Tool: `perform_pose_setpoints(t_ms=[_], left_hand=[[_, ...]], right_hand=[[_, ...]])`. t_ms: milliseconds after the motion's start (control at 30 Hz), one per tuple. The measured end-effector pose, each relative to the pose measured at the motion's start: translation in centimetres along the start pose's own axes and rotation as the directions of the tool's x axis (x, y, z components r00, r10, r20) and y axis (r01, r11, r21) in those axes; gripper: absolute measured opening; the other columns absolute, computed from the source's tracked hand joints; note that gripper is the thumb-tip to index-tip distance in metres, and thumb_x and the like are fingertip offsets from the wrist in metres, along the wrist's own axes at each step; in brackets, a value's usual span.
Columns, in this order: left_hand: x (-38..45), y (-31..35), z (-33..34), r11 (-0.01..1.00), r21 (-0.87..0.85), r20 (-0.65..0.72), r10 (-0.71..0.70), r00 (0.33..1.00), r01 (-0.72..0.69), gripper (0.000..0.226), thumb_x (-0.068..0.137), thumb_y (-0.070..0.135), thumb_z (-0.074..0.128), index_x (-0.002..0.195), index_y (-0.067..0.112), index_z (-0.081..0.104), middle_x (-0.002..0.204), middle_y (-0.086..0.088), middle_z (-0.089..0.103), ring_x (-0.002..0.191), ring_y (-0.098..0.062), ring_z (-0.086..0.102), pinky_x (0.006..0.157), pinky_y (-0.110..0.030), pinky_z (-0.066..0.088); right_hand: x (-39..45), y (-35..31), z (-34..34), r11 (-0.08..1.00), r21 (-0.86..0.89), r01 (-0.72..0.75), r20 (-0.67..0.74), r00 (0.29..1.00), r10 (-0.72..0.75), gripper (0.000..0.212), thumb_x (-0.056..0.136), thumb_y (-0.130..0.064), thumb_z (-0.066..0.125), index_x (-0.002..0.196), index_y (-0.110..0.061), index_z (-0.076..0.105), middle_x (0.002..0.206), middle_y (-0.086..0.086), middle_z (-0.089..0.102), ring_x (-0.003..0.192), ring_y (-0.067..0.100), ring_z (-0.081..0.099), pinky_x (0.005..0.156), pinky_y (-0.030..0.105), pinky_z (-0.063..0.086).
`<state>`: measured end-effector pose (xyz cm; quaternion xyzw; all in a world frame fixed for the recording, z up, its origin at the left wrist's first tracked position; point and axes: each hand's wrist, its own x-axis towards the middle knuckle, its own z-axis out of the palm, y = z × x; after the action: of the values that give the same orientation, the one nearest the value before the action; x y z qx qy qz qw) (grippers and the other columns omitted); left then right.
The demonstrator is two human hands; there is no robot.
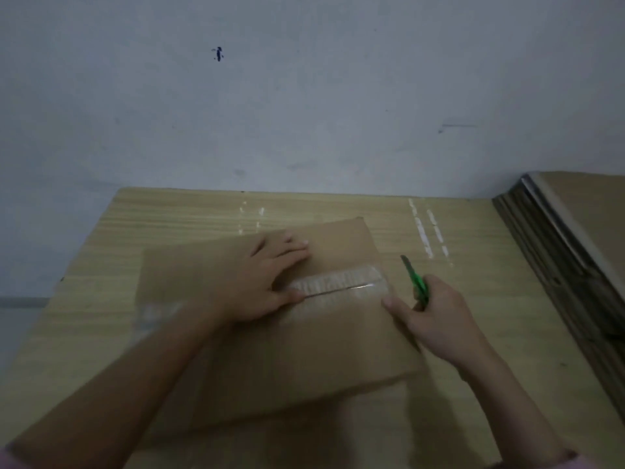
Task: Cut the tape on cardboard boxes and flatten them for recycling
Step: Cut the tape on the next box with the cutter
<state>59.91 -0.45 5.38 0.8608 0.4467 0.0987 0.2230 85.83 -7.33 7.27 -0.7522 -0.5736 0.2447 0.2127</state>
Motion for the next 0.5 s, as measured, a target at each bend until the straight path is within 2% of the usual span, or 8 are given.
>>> perform_pose_setpoints(t_ms=[67, 100, 167, 233, 300, 333, 400, 500], left_hand=[[1.5, 0.3, 0.1, 1.000, -0.014, 0.015, 0.003, 1.000, -0.002, 0.061, 0.087, 0.044, 0.053, 0.143, 0.025, 0.036, 0.149, 0.017, 0.027, 0.139, 0.002, 0.010, 0.114, -0.028, 0.000], [2.1, 0.6, 0.6, 1.000, -0.014, -0.070, -0.016, 0.997, 0.015, 0.051, 0.089, 0.034, 0.053, 0.138, 0.022, 0.044, 0.145, 0.010, 0.037, 0.139, -0.008, 0.024, 0.113, -0.033, 0.013], [2.4, 2.3, 1.6, 0.997, -0.011, -0.307, -0.072, 0.949, 0.072, 0.034, 0.081, 0.025, 0.050, 0.111, 0.015, 0.061, 0.118, -0.005, 0.057, 0.111, -0.029, 0.053, 0.093, -0.037, 0.040], [2.2, 4.6, 2.6, 0.996, -0.023, -0.428, -0.088, 0.899, 0.086, 0.021, 0.074, 0.019, 0.044, 0.086, 0.014, 0.061, 0.091, -0.006, 0.056, 0.087, -0.031, 0.055, 0.074, -0.038, 0.047], [1.7, 6.9, 3.6, 0.998, 0.010, -0.432, -0.054, 0.900, 0.065, 0.012, 0.073, 0.018, 0.047, 0.076, 0.015, 0.058, 0.081, -0.004, 0.055, 0.080, -0.028, 0.055, 0.068, -0.039, 0.049], [1.3, 7.7, 4.2, 0.998, 0.012, -0.432, -0.052, 0.900, 0.064, 0.009, 0.073, 0.022, 0.052, 0.074, 0.015, 0.058, 0.080, -0.003, 0.054, 0.080, -0.026, 0.054, 0.068, -0.039, 0.049], [0.2, 8.6, 5.3, 0.996, -0.042, -0.418, -0.092, 0.904, 0.082, 0.019, 0.074, 0.033, 0.055, 0.077, 0.014, 0.056, 0.081, -0.001, 0.053, 0.078, -0.023, 0.053, 0.067, -0.035, 0.047], [-1.0, 8.3, 6.8, 0.987, -0.108, -0.405, -0.153, 0.901, 0.119, 0.035, 0.079, 0.044, 0.050, 0.087, 0.012, 0.061, 0.090, -0.003, 0.058, 0.080, -0.024, 0.057, 0.069, -0.036, 0.051]], right_hand=[[-1.6, 0.9, 0.5, 0.997, 0.074, -0.031, 0.042, 0.999, 0.028, 0.038, 0.076, -0.036, 0.076, 0.072, -0.011, 0.047, 0.065, 0.002, 0.051, 0.059, 0.013, 0.047, 0.052, 0.015, 0.035], [-2.3, 1.1, 1.0, 0.986, 0.160, -0.053, 0.097, 0.995, 0.037, 0.036, 0.073, -0.036, 0.078, 0.076, -0.010, 0.053, 0.066, 0.002, 0.057, 0.061, 0.015, 0.053, 0.056, 0.016, 0.041], [-3.6, 1.1, 2.5, 0.915, 0.396, -0.082, 0.198, 0.980, 0.002, 0.031, 0.069, -0.029, 0.081, 0.087, -0.013, 0.062, 0.071, 0.000, 0.068, 0.066, 0.015, 0.065, 0.066, 0.032, 0.053], [-4.7, 0.6, 4.1, 0.824, 0.561, -0.077, 0.235, 0.969, -0.070, 0.031, 0.074, -0.013, 0.079, 0.100, -0.013, 0.064, 0.073, -0.006, 0.071, 0.066, 0.003, 0.065, 0.066, 0.023, 0.051], [-5.1, 0.2, 4.9, 0.783, 0.621, -0.027, 0.150, 0.985, -0.085, 0.031, 0.076, -0.010, 0.076, 0.102, -0.018, 0.062, 0.074, -0.011, 0.067, 0.065, -0.003, 0.061, 0.061, 0.013, 0.046], [-5.0, 0.3, 4.9, 0.771, 0.637, -0.003, 0.073, 0.996, -0.057, 0.025, 0.078, -0.011, 0.075, 0.094, -0.022, 0.059, 0.068, -0.014, 0.063, 0.059, -0.004, 0.057, 0.058, 0.013, 0.043], [-4.1, 1.0, 4.2, 0.756, 0.655, -0.012, -0.062, 0.996, 0.069, 0.026, 0.080, -0.020, 0.073, 0.074, -0.025, 0.048, 0.054, -0.012, 0.050, 0.047, 0.000, 0.045, 0.050, 0.018, 0.037], [-2.0, 1.9, 3.2, 0.793, 0.608, -0.018, -0.152, 0.978, 0.140, 0.028, 0.081, -0.027, 0.072, 0.067, -0.019, 0.049, 0.059, 0.000, 0.050, 0.054, 0.015, 0.048, 0.055, 0.025, 0.036]])
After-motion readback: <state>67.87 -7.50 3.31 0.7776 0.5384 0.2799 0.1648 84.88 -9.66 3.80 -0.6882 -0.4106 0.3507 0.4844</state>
